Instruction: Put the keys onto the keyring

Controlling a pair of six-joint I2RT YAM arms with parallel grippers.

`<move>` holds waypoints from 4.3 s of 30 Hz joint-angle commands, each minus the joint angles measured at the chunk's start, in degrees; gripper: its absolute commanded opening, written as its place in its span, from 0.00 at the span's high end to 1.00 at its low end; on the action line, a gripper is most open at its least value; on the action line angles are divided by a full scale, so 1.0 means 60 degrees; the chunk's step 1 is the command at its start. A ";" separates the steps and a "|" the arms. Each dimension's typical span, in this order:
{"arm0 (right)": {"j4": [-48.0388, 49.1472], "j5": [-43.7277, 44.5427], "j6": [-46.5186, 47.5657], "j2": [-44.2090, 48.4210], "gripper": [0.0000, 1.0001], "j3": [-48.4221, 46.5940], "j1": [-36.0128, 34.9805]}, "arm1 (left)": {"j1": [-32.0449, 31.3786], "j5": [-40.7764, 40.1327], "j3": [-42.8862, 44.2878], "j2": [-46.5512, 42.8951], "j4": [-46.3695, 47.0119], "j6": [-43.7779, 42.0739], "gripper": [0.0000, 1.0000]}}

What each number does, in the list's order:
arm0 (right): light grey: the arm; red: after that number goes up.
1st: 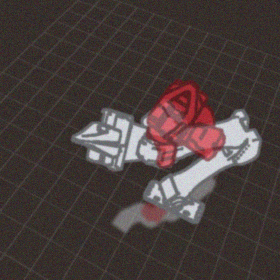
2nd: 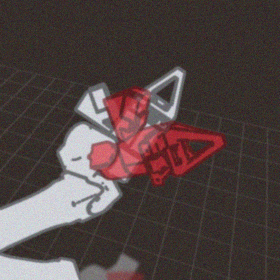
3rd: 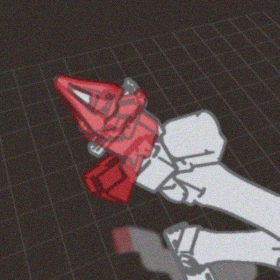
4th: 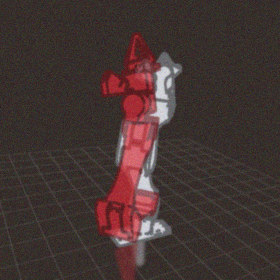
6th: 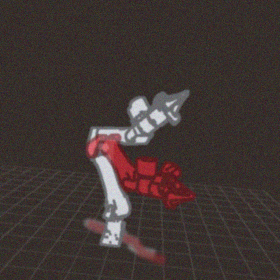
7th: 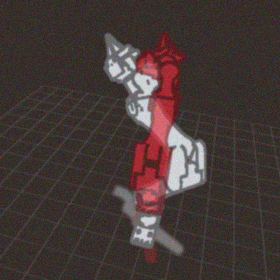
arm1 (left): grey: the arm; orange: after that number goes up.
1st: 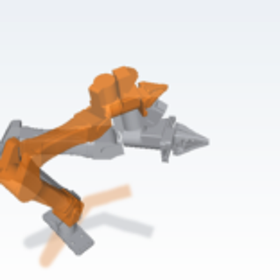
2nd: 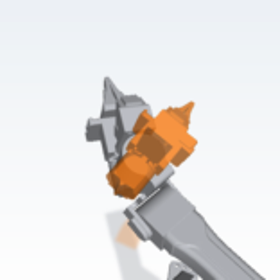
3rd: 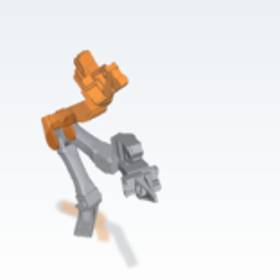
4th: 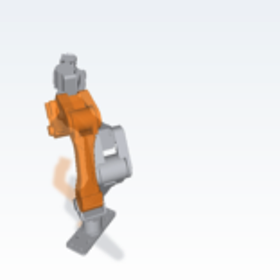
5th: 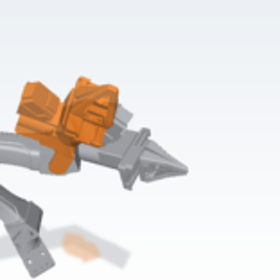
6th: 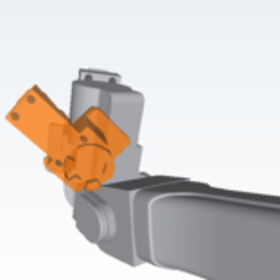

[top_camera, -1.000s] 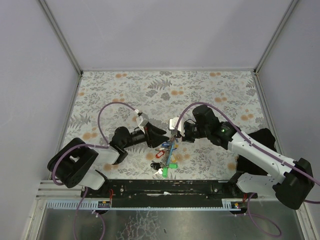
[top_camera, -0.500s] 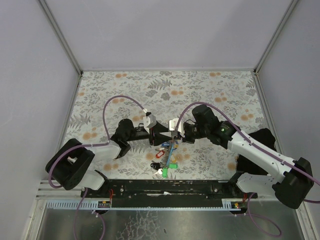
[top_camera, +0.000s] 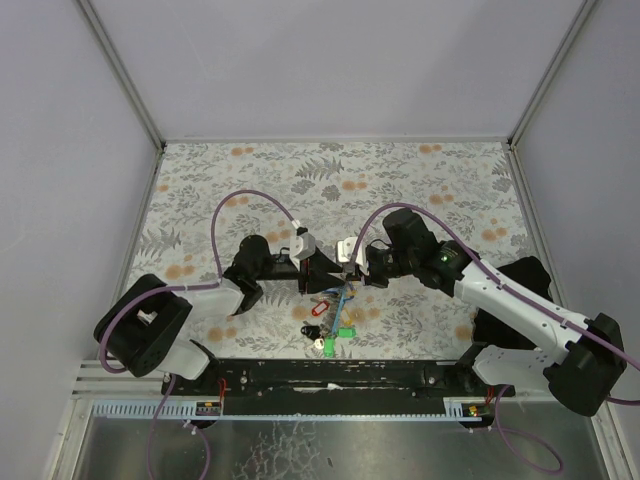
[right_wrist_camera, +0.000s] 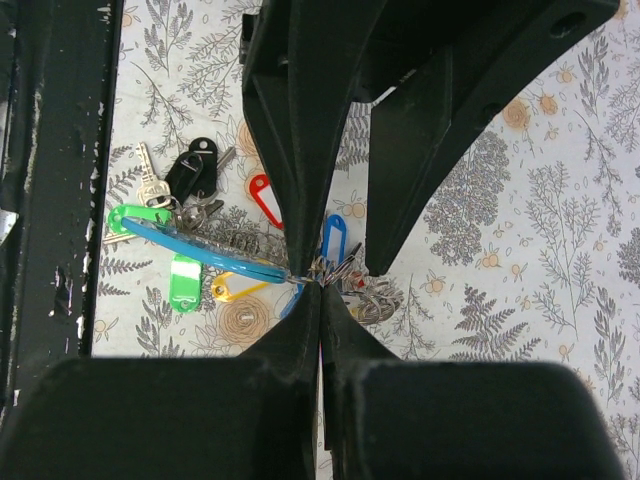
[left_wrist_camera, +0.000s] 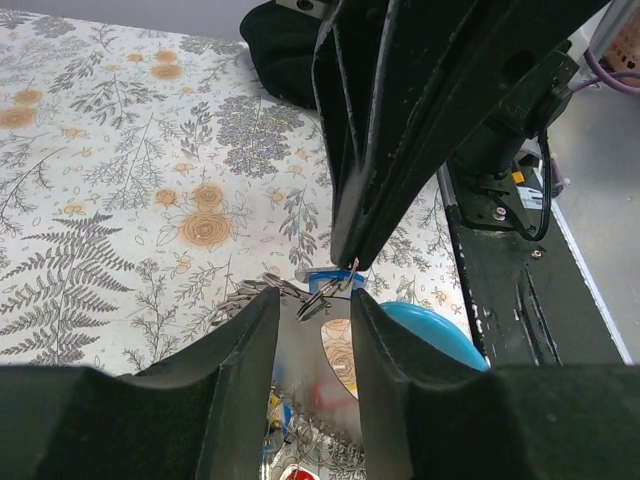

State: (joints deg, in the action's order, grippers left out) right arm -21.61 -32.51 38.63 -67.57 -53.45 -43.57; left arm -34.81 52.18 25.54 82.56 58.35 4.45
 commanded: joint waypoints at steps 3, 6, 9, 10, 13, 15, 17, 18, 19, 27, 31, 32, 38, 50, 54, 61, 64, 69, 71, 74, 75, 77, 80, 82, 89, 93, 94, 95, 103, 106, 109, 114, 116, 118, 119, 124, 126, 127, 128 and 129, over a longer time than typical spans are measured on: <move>-0.0001 -0.0384 0.0109 -0.0039 1.00 -0.0589 -0.0106 | 0.0044 0.0369 0.0293 0.0098 0.0320 0.0121 0.78; -0.0003 -0.0307 0.0055 0.0042 1.00 -0.0548 -0.0102 | 0.0043 0.0329 0.0266 0.0058 0.0216 0.0109 0.92; 0.0060 -0.0230 -0.0030 0.0212 1.00 -0.0437 -0.0105 | 0.0044 0.0111 0.0202 -0.0126 -0.0035 0.0029 1.00; 0.0088 -0.0218 -0.0075 0.0280 1.00 -0.0379 -0.0104 | 0.0035 -0.0071 0.0142 -0.0208 -0.0070 0.0040 1.00; 0.0203 -0.0190 -0.0232 0.0481 1.00 -0.0176 -0.0101 | 0.0044 -0.0465 -0.0035 -0.0433 0.0110 0.0364 1.00; 0.0292 -0.0204 -0.0332 0.0603 1.00 0.0008 -0.0106 | 0.0044 -0.0704 -0.0122 -0.0497 0.0342 0.0752 1.00; 0.0367 -0.0147 -0.0434 0.0707 1.00 0.0201 -0.0105 | 0.0044 -0.1058 -0.0223 -0.0543 0.0513 0.1112 1.00; 0.0408 -0.0111 -0.0492 0.0756 1.00 0.0309 -0.0102 | 0.0044 -0.1286 -0.0284 -0.0567 0.0542 0.1274 1.00; 0.0455 -0.0083 -0.0543 0.0802 1.00 0.0409 -0.0095 | 0.0044 -0.1503 -0.0369 -0.0596 0.0652 0.1490 1.00; 0.1265 -0.0052 -0.0951 0.0874 1.00 0.1158 -0.0113 | -0.0037 -0.3629 -0.0929 -0.0745 0.1839 0.3890 1.00; 0.1693 -0.0231 -0.1096 0.0736 1.00 0.1322 -0.0143 | -0.0355 -0.4711 -0.1162 -0.0790 0.2189 0.4562 1.00; 0.1795 -0.0244 -0.1136 0.0707 1.00 0.1356 -0.0160 | -0.0463 -0.4998 -0.1189 -0.0801 0.2203 0.4739 1.00; 0.2319 -0.0503 -0.1315 0.0517 1.00 0.1445 -0.0276 | -0.1046 -0.6620 -0.1391 -0.0648 0.2723 0.5448 1.00; 0.2438 0.0832 -0.1493 0.0656 1.00 0.1324 -0.0326 | -0.1365 -0.8153 -0.1999 -0.0776 0.3062 0.5979 1.00; 0.2517 0.1123 -0.1601 0.0917 1.00 0.1444 -0.0326 | -0.1341 -0.8412 -0.2092 -0.1121 0.2534 0.5778 1.00; 0.2677 0.1192 -0.1614 0.0985 1.00 0.1341 -0.0322 | -0.1334 -0.8270 -0.2029 -0.1162 0.2301 0.5816 1.00; 0.2714 0.1227 -0.1576 0.0976 1.00 0.1203 -0.0326 | -0.1344 -0.8230 -0.2091 -0.1151 0.2325 0.5777 0.95; 0.2703 0.1259 -0.1452 0.0945 1.00 0.0989 -0.0326 | -0.1249 -0.8229 -0.2240 -0.1557 0.1966 0.5484 0.76; 0.2662 0.1246 -0.1386 0.0876 1.00 0.0895 -0.0324 | -0.1220 -0.8132 -0.2237 -0.1810 0.1666 0.5220 0.69; 0.2536 0.1188 -0.1249 0.0770 1.00 0.0749 -0.0326 | -0.1216 -0.7936 -0.2236 -0.2134 0.1313 0.4840 0.62; 0.2521 0.1193 -0.1227 0.0760 1.00 0.0729 -0.0326 | -0.1216 -0.7866 -0.2246 -0.2231 0.1195 0.4759 0.60; 0.2469 0.1224 -0.1204 0.0737 1.00 0.0661 -0.0324 | -0.1228 -0.7583 -0.2246 -0.2329 0.1041 0.4578 0.58; 0.2377 0.1312 -0.1130 0.0708 1.00 0.0571 -0.0326 | -0.1206 -0.7303 -0.2236 -0.2391 0.0750 0.4443 0.55; 0.2322 0.1342 -0.1098 0.0669 1.00 0.0532 -0.0325 | -0.1197 -0.7036 -0.2210 -0.2439 0.0547 0.4364 0.54; 0.2247 0.1042 -0.0946 0.0708 1.00 0.0517 -0.0326 | -0.1202 -0.6014 -0.2151 -0.2869 -0.0248 0.3591 0.50; 0.2122 0.0555 -0.0729 0.0802 1.00 0.0516 -0.0326 | -0.1170 -0.5777 -0.1885 -0.2884 -0.0797 0.2255 0.50; 0.1981 0.0431 -0.0644 0.0792 1.00 0.0447 -0.0326 | -0.1127 -0.5631 -0.1785 -0.2841 -0.0920 0.1904 0.50; 0.1824 0.0344 -0.0582 0.0744 1.00 0.0367 -0.0320 | -0.1080 -0.5441 -0.1723 -0.2755 -0.0917 0.1534 0.51; 0.1087 -0.0081 -0.0272 0.0463 1.00 -0.0059 -0.0326 | -0.0340 -0.3047 -0.1302 -0.2188 -0.0452 -0.0001 0.51; 0.0868 -0.0176 -0.0173 0.0347 1.00 -0.0211 -0.0326 | -0.0322 -0.2562 -0.0785 -0.2037 -0.1314 -0.0574 0.51; 0.0769 -0.0158 -0.0114 0.0283 1.00 -0.0297 -0.0326 | -0.0322 -0.2064 -0.0547 -0.1886 -0.1391 -0.0654 0.53; 0.0673 -0.0224 -0.0061 0.0297 1.00 -0.0377 -0.0326 | -0.0322 -0.1323 -0.0227 -0.1614 -0.1657 -0.0789 0.59; 0.0635 -0.0295 -0.0046 0.0327 1.00 -0.0408 -0.0326 | -0.0326 -0.1158 -0.0165 -0.1600 -0.1808 -0.0880 0.60; 0.0602 -0.0330 -0.0026 0.0361 1.00 -0.0426 -0.0326 | -0.0322 -0.1065 -0.0099 -0.1601 -0.1930 -0.0940 0.60; 0.0584 -0.0365 -0.0025 0.0363 1.00 -0.0436 -0.0326 | -0.0322 -0.1003 -0.0086 -0.1588 -0.1950 -0.0929 0.60; 0.0488 -0.0539 0.0006 0.0295 1.00 -0.0522 -0.0326 | -0.0329 -0.0606 0.0053 -0.1507 -0.1794 -0.0745 0.64; 0.0463 -0.0568 0.0007 0.0265 1.00 -0.0540 -0.0326 | -0.0314 -0.0484 0.0118 -0.1461 -0.1793 -0.0694 0.67; 0.0451 -0.0581 -0.0001 0.0261 1.00 -0.0554 -0.0326 | -0.0321 -0.0453 0.0152 -0.1433 -0.1797 -0.0679 0.67; 0.0446 -0.0585 0.0000 0.0261 1.00 -0.0565 -0.0322 | -0.0327 -0.0427 0.0165 -0.1404 -0.1807 -0.0690 0.68; 0.0434 -0.0619 0.0006 0.0261 1.00 -0.0563 -0.0326 | -0.0323 -0.0401 0.0191 -0.1378 -0.1813 -0.0671 0.70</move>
State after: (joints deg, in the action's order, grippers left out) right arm -20.36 -33.69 37.82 -66.19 -53.47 -45.01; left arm -37.06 47.20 24.73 73.60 46.52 0.58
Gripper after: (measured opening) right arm 0.010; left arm 0.322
